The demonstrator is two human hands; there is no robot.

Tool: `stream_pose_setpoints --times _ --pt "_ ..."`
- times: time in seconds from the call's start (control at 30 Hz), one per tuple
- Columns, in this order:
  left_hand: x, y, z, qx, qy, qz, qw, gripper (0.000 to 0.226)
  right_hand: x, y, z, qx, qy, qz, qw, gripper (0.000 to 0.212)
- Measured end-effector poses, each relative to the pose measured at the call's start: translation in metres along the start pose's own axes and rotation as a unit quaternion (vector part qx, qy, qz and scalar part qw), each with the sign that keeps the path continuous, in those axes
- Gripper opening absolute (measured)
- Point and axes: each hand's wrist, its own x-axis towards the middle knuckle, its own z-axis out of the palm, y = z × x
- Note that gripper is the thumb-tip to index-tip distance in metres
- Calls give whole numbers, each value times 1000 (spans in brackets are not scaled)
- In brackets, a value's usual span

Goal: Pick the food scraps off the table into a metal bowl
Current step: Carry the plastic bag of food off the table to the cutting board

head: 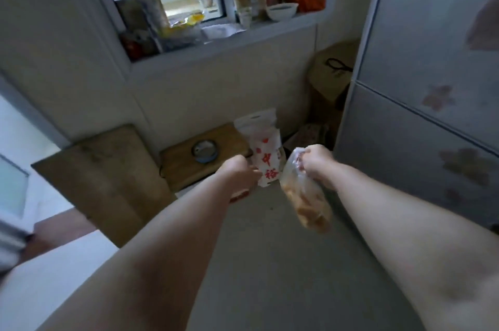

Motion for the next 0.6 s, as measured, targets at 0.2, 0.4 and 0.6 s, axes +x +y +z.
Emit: stream_pose_setpoints --times 0.2,0.4,0.6 --pt "45 -83 -53 -49 22 -66 996 26 38 -70 72 14 3 -68 998 24" --pt "129 -158 -99 -167 68 -63 982 34 94 -131 160 67 -11 -109 992 20" --pt "220 -213 -134 -234 54 -49 970 30 155 -176 229 119 0 -56 991 25"
